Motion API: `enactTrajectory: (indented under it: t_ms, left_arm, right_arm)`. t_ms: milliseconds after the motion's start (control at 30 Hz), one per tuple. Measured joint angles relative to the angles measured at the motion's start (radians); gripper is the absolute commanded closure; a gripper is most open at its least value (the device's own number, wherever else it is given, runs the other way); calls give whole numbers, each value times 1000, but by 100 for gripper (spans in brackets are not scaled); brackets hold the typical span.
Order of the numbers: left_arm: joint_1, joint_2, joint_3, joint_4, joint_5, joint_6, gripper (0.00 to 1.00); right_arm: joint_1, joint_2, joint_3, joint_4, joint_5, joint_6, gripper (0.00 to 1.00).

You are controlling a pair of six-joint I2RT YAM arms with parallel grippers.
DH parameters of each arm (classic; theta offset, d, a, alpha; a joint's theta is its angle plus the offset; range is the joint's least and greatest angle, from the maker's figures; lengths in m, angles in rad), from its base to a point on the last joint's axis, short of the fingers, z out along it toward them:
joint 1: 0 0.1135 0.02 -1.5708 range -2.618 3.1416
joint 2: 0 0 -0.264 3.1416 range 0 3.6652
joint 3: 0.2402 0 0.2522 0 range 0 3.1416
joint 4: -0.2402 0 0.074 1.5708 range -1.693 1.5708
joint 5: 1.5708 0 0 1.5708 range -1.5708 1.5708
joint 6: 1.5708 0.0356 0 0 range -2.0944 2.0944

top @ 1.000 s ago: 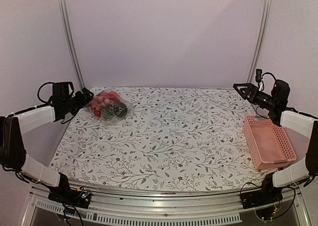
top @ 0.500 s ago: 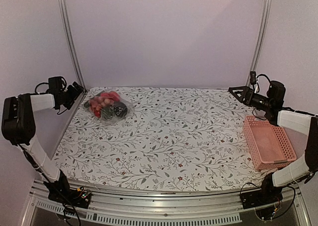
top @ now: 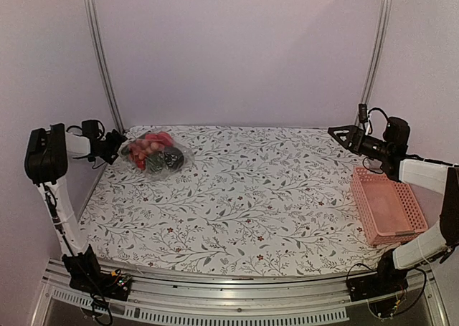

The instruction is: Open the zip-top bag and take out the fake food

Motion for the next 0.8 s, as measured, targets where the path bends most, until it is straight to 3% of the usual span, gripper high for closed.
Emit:
enactTrajectory:
  t_ms: [600,700,800]
  left_arm:
    - [0,217,189,0,-5,-85,24]
    - [0,252,235,3,-5,-98,33]
    - [0,278,268,0,-3,-111,49]
  right_arm:
    - [0,34,-4,0,0,2,1]
    - [0,36,-4,0,0,2,1]
    - [0,43,-4,0,0,2,1]
